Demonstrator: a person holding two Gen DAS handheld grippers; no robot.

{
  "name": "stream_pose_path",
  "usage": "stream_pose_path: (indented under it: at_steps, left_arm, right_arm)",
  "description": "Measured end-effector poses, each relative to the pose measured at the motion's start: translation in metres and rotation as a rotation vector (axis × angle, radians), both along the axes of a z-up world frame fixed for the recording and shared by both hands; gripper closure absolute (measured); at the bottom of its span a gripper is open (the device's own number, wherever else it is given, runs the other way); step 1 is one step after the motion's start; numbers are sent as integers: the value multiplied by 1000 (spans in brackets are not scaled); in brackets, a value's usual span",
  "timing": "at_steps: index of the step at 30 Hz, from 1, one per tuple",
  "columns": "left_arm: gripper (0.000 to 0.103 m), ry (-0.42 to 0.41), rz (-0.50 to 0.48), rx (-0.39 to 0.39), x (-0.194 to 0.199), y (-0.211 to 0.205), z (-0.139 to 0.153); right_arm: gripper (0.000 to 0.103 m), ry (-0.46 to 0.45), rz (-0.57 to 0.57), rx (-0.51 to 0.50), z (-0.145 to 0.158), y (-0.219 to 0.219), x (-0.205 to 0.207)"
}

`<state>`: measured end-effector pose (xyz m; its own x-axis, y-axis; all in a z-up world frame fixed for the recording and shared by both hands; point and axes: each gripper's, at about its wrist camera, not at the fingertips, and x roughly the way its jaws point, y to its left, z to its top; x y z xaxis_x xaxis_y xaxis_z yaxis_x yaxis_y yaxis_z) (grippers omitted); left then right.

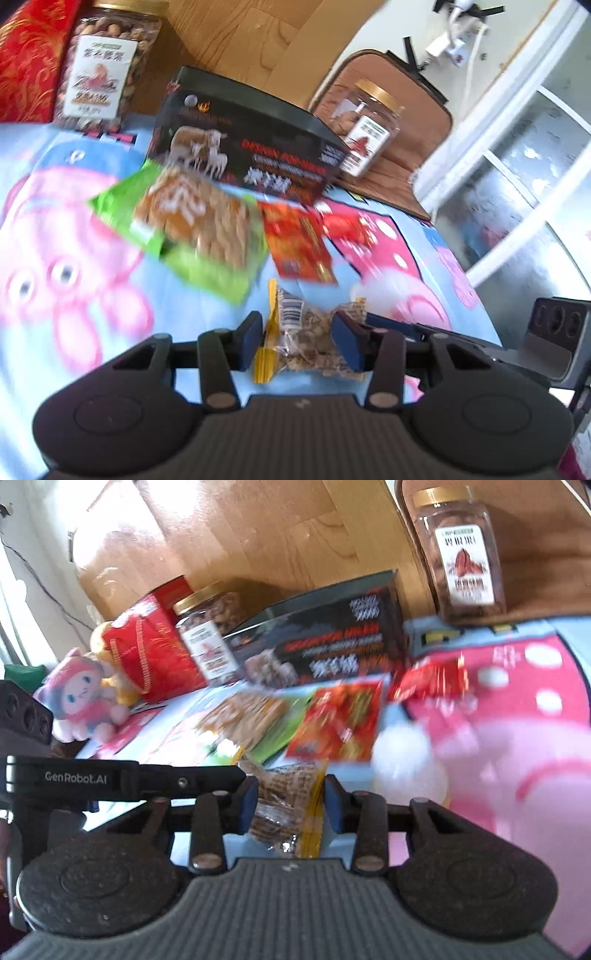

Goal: Organize snacks

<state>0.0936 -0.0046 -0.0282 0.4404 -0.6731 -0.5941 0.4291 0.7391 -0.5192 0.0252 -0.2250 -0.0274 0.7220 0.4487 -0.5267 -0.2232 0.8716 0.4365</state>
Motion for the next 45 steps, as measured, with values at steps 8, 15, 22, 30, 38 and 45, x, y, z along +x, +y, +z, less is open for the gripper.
stream_pose_path:
  at_steps: [8, 15, 22, 30, 38, 45]
  left_arm:
    - [58, -15, 14, -18, -46, 31, 3]
    - [50, -2, 47, -23, -41, 43, 2]
    - [50, 15, -13, -8, -37, 24, -4]
    - [65, 5, -36, 35, -42, 12, -10]
    - [67, -124, -47, 29, -15, 6, 44]
    - [66, -267, 36, 58, 73, -23, 90]
  right_arm:
    - [46, -52, 68, -25, 0, 18, -44]
    - [30, -77, 87, -111, -7, 29, -55]
    - [29, -116, 89, -210, -10, 37, -57]
    - [52, -164, 124, -318, -12, 49, -61]
    - [60, -269, 91, -284, 23, 42, -28]
    - [60, -360, 14, -293, 58, 29, 68]
